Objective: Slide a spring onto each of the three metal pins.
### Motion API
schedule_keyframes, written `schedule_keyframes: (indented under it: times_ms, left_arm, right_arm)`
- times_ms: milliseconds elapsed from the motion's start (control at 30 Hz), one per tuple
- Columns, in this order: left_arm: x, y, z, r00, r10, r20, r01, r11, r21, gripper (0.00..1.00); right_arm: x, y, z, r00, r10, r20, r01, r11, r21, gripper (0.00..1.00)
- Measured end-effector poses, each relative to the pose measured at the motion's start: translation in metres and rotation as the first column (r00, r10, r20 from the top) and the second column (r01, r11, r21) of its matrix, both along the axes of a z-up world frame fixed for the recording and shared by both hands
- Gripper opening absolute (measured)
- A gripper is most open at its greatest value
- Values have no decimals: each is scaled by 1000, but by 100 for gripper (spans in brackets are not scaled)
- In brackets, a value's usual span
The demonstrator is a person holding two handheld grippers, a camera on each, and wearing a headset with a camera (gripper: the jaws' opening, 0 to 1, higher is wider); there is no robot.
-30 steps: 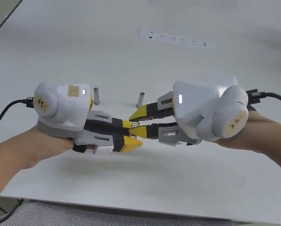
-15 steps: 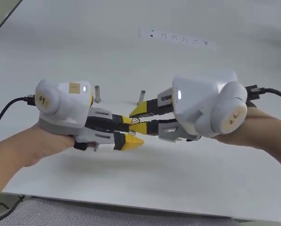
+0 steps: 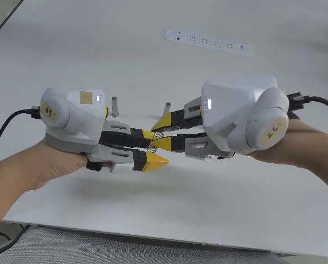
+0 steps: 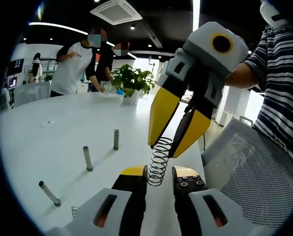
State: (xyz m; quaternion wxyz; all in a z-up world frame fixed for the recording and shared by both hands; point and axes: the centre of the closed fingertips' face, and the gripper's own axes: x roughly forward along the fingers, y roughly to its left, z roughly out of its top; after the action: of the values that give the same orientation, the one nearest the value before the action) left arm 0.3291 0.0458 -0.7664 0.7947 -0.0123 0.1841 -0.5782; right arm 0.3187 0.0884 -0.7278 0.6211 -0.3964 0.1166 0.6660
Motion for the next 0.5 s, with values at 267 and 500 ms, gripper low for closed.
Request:
schedule_keyframes:
  times_ms: [267,500]
  left_arm:
    - [3,1,1,1000,16,6,-16,1000,0,23]
    - [5,6,-2,999,44,11,-44,999,18,32]
  right_arm:
    - [-2,0,-2,1000,21,15,-21,1000,-23,11]
    - [-2,-1,-1,999,27,26,-27,999,-30,11]
